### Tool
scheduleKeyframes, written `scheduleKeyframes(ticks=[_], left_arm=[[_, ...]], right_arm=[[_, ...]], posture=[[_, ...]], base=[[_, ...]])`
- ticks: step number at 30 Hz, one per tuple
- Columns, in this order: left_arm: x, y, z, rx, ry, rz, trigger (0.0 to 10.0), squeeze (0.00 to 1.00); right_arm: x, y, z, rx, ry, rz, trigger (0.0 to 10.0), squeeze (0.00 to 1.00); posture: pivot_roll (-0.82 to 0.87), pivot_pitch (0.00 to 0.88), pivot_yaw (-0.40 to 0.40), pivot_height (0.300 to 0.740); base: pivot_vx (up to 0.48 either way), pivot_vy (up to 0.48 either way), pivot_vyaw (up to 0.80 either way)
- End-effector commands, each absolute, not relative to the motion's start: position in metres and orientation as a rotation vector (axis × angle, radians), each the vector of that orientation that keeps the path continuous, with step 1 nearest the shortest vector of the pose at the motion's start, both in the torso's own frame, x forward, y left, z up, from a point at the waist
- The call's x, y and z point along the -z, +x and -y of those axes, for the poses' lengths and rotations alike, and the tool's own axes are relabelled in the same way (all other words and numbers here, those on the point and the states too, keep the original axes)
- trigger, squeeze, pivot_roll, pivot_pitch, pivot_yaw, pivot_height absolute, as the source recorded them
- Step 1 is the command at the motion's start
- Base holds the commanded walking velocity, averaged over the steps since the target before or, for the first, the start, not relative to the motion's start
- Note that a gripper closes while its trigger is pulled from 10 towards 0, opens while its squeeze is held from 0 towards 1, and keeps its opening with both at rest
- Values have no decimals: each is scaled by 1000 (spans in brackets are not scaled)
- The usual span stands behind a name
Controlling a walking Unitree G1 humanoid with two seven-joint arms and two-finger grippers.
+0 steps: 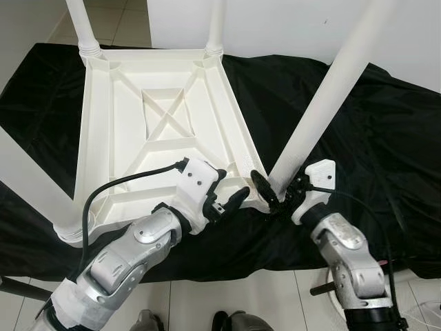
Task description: Building children table
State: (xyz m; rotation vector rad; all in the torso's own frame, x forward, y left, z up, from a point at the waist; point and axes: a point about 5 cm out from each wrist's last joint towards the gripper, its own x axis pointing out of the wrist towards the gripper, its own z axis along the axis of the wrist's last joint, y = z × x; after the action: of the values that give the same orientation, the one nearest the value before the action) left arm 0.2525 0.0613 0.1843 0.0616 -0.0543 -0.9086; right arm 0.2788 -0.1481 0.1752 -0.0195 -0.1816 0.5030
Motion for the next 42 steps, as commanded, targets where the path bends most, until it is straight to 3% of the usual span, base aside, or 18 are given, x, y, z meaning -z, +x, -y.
scheduleKeyframes(ticks=[1,32,42], left_arm=[[-184,241,-55,1102,83,56,10000,0],[-183,241,-56,1094,83,55,10000,0],[-185,232,-61,1171,88,29,10000,0]], right_arm=[[-172,280,151,-519,-14,173,10000,0],[-174,285,155,-605,-7,182,10000,0],[-184,289,156,-648,-21,206,10000,0]], posture=[[-98,170,-87,740],[-100,173,-96,740],[-50,188,-69,740]], base=[[0,0,0],[0,0,0],[0,0,0]])
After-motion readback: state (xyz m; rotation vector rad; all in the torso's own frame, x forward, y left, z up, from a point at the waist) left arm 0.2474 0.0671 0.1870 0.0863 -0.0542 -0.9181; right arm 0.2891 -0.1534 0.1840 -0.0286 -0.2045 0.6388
